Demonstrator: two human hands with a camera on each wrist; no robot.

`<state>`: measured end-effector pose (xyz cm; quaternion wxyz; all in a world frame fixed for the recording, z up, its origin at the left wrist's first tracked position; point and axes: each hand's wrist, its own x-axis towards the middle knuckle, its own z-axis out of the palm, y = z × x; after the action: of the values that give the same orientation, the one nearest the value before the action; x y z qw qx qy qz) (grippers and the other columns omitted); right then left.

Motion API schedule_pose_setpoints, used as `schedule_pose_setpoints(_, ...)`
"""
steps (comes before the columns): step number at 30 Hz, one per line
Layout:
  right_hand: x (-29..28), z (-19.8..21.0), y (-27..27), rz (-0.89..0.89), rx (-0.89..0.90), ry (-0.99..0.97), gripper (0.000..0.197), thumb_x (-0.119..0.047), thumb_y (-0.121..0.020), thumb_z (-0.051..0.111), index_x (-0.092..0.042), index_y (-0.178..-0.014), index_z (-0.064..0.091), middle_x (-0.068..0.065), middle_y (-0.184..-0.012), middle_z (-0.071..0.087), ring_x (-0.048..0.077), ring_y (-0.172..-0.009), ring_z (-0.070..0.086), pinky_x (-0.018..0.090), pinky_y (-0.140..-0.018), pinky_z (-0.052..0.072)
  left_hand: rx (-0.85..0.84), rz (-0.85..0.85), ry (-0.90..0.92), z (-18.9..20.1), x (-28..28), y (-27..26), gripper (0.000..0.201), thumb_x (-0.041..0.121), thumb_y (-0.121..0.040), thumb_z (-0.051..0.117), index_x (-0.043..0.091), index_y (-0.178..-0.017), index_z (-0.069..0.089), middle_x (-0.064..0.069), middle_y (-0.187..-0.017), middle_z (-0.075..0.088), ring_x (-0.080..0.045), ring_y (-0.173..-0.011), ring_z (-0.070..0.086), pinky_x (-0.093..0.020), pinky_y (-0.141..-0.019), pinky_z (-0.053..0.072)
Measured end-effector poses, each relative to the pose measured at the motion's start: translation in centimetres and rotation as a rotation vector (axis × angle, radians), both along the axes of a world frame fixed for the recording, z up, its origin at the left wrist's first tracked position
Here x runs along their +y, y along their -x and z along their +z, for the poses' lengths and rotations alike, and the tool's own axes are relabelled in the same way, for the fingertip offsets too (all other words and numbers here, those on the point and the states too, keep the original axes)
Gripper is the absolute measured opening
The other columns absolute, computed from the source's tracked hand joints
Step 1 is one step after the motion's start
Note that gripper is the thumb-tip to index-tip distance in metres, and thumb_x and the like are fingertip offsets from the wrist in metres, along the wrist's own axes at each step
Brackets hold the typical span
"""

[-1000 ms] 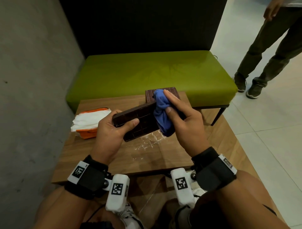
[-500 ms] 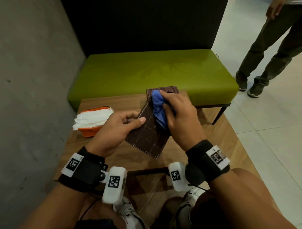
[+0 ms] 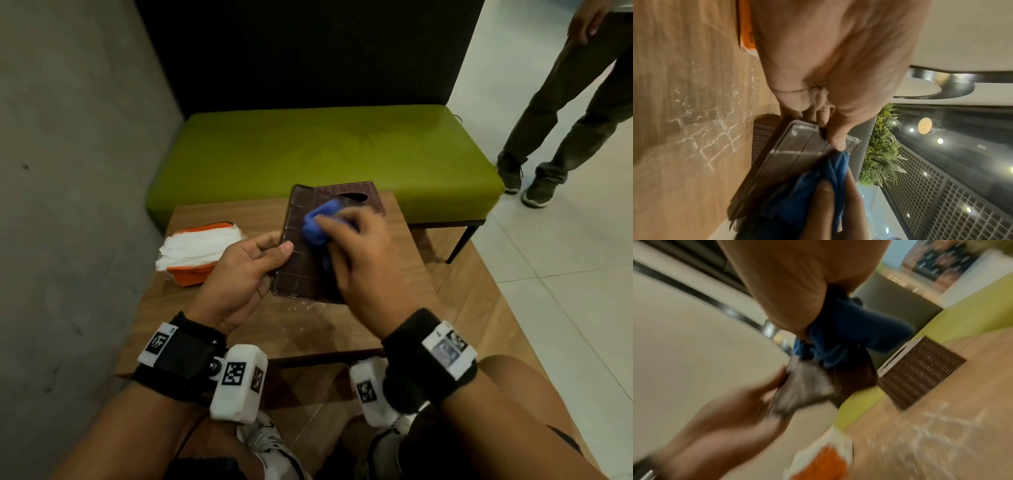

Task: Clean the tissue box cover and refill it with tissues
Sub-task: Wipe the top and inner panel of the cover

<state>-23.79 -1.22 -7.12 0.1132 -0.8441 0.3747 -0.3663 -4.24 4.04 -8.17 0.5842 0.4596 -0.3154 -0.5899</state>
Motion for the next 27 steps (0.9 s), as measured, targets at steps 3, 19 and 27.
schedule_pose_setpoints(3, 2.8, -1.4, 0.2, 0.182, 0.184, -0.009, 0.037, -0.019, -0.1, 0.058, -0.018, -0.136, 0.063, 0.011, -0.131, 0.051, 0.023, -0.115, 0.051, 0.035, -0.088, 0.052, 0.046, 0.083, 0.014, 0.1, -0.5, -0.8, 0.043, 0.012, -0.096, 0.063, -0.005, -0.136, 0.061, -0.026, -0.13, 0.071, -0.031, -0.115, 0.073, -0.04, -0.1, 0.061)
schedule_pose_setpoints(19, 1.2, -2.1, 0.8, 0.093, 0.039, -0.087, 0.034, -0.016, -0.099, 0.059, -0.017, -0.132, 0.066, 0.007, -0.115, 0.05, 0.019, -0.103, 0.052, 0.034, -0.084, 0.049, 0.044, 0.047, -0.023, -0.1, 0.8, -1.7, 0.042, 0.012, -0.096, 0.061, -0.006, -0.134, 0.063, -0.026, -0.129, 0.072, -0.028, -0.11, 0.075, -0.038, -0.097, 0.063)
schedule_pose_setpoints(27, 2.0, -0.5, -2.5, 0.025, -0.097, -0.106, 0.032, -0.013, -0.096, 0.061, -0.01, -0.128, 0.065, 0.007, -0.116, 0.057, 0.023, -0.104, 0.055, 0.035, -0.086, 0.049, 0.015, 0.008, -0.012, -0.5, 0.5, -0.4, 0.04, 0.009, -0.098, 0.06, -0.006, -0.134, 0.064, -0.025, -0.129, 0.072, -0.028, -0.112, 0.073, -0.036, -0.1, 0.061)
